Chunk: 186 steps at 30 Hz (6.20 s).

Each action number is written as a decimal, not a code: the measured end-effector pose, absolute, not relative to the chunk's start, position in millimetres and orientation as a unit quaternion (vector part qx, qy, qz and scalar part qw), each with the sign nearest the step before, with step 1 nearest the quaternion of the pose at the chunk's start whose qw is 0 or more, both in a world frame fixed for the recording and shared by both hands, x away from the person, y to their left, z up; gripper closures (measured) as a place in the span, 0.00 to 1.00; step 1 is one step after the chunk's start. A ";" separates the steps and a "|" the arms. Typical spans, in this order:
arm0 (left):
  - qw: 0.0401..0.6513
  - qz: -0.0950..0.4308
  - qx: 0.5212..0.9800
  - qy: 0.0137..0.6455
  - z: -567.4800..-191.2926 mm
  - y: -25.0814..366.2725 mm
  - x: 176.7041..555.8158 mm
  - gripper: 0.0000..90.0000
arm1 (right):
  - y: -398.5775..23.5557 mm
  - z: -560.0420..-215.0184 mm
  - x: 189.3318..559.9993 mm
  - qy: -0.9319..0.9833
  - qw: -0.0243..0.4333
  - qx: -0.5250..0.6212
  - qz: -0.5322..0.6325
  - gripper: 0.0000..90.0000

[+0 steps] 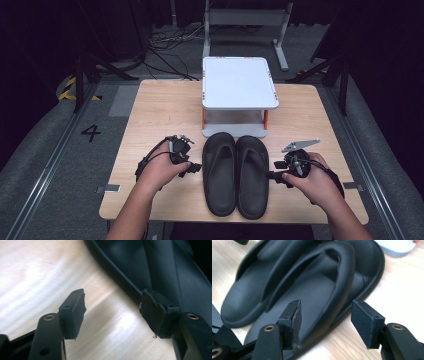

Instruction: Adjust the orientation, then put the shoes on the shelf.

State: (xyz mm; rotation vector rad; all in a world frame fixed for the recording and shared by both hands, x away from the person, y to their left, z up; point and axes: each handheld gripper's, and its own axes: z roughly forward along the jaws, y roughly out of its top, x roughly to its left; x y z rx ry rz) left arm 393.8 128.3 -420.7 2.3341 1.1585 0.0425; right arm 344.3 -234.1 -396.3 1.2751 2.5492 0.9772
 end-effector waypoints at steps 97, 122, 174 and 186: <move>0.264 0.026 0.857 0.442 -425.6 146.4 388.2 0.37 | -171.6 -395.5 399.2 0.755 0.125 0.515 0.386 0.86; 0.268 0.020 0.863 0.427 -425.3 135.7 392.1 0.37 | -154.2 -400.6 450.1 0.683 0.157 0.591 0.400 0.86; 0.267 0.016 0.878 0.397 -424.5 108.5 399.3 0.38 | -189.3 -408.4 410.4 0.751 0.173 0.469 0.431 0.45; 0.256 0.011 0.888 0.381 -429.7 93.4 401.7 0.41 | -214.5 -426.9 369.6 0.779 0.125 0.479 0.385 0.46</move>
